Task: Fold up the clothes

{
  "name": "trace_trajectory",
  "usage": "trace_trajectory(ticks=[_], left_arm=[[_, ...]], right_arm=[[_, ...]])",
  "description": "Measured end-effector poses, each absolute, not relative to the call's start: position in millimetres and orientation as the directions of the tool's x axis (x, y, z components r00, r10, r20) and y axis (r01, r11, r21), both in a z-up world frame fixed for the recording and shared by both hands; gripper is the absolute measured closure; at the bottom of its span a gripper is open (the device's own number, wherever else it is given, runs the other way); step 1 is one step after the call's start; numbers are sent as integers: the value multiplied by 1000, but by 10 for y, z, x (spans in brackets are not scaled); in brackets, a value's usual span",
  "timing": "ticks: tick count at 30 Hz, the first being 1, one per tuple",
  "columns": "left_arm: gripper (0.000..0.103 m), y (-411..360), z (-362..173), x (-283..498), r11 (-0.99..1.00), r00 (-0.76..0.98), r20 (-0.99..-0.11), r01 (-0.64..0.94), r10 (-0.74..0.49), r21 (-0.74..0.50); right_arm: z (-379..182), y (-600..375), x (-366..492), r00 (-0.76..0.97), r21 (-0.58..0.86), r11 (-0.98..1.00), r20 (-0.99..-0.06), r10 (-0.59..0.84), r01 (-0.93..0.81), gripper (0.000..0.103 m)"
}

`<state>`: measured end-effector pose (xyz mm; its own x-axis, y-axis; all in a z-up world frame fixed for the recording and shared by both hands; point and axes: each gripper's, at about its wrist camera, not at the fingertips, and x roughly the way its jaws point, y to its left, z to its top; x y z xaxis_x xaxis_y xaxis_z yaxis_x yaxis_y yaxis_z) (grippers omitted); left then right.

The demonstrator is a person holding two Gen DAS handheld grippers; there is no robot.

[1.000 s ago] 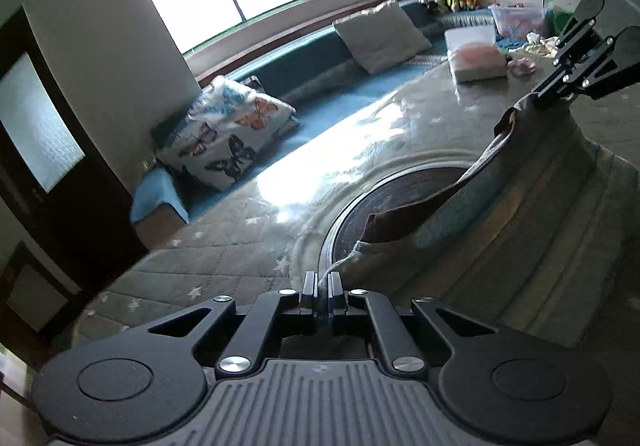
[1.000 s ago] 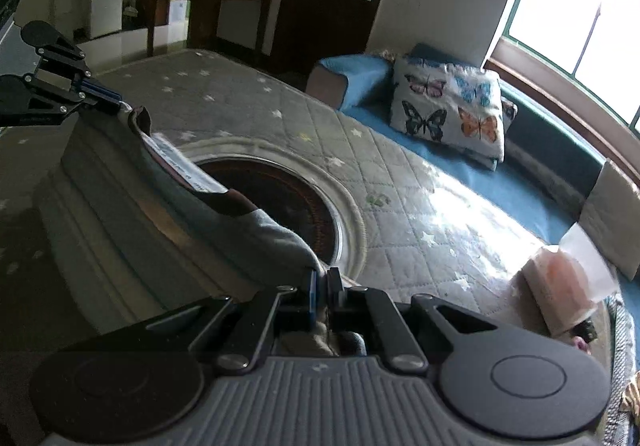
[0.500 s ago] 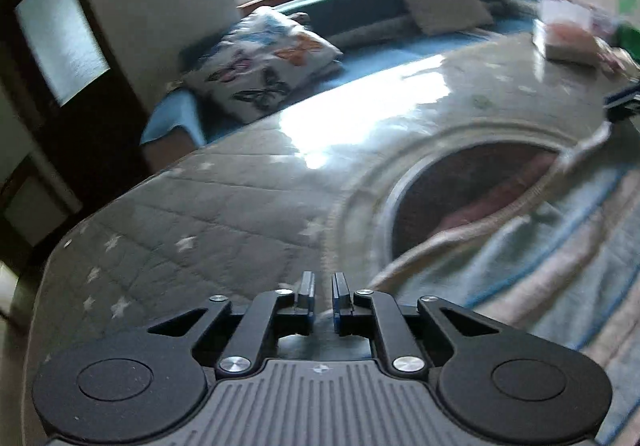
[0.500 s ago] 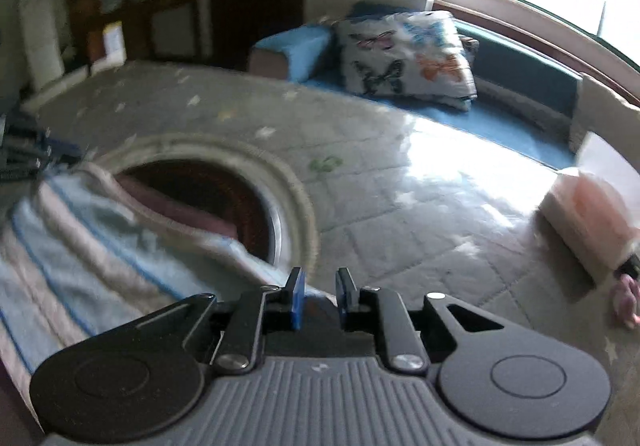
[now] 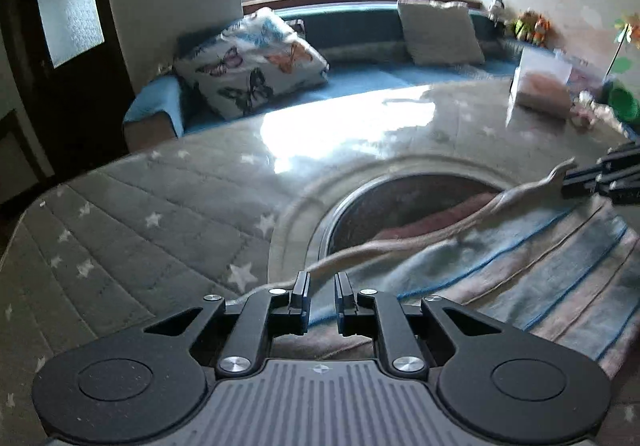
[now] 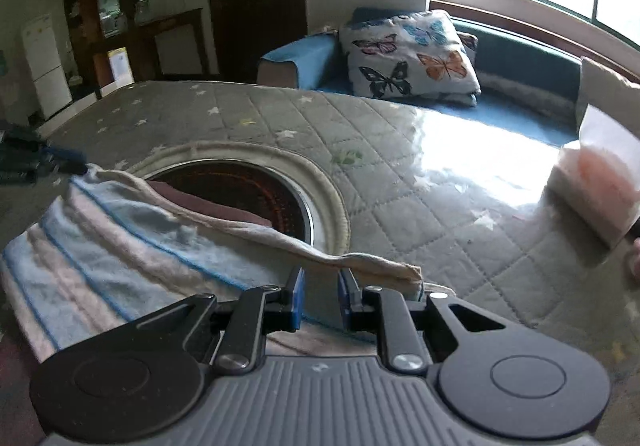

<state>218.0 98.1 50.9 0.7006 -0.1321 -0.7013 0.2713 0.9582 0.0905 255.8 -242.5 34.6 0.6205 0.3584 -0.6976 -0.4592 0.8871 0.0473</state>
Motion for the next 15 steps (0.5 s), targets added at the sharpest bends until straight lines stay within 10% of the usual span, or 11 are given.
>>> trace_trajectory(ticks=[15], left_arm=[[88, 961, 441, 2370, 968, 692, -705, 249, -156, 31]], right_arm=[[250, -2374, 2685, 631, 88, 906, -690, 355, -414, 89]])
